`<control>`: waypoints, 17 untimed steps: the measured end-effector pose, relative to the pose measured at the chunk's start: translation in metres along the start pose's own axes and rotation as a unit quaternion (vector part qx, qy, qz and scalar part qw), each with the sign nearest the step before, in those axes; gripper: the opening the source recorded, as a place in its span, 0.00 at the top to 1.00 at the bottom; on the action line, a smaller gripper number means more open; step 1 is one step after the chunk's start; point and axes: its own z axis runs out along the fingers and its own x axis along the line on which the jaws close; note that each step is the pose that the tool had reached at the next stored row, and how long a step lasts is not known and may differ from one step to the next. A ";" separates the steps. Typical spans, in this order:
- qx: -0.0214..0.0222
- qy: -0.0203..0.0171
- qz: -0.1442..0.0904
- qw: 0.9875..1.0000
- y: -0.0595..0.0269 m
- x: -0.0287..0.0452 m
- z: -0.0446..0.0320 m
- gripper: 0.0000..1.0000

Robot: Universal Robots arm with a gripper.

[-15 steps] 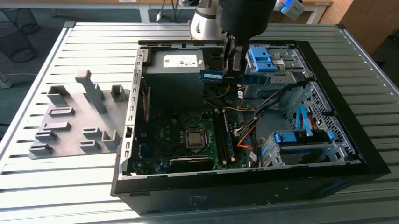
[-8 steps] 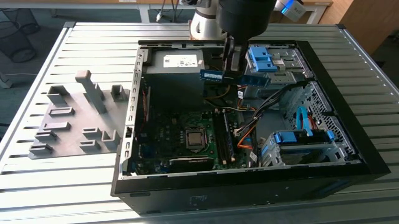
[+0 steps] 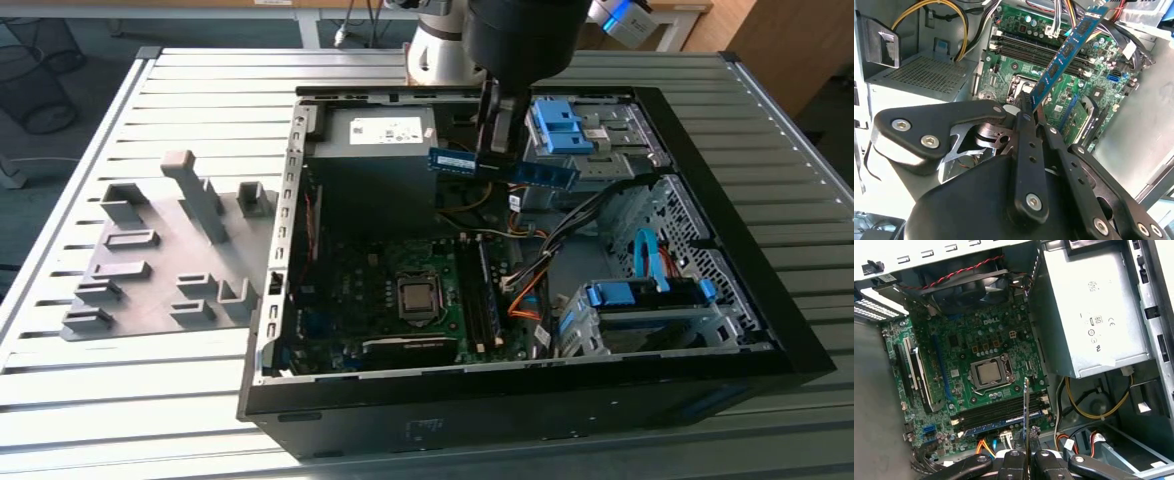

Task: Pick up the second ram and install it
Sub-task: 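Insert the second ram into the second slot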

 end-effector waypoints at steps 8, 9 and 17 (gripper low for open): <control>0.000 0.000 0.000 1.000 0.0000 0.0000 0.0000 0.86; 0.000 0.000 0.001 1.000 0.0000 0.0000 0.0000 0.86; 0.000 0.000 0.006 1.000 0.0000 0.0001 0.0003 0.86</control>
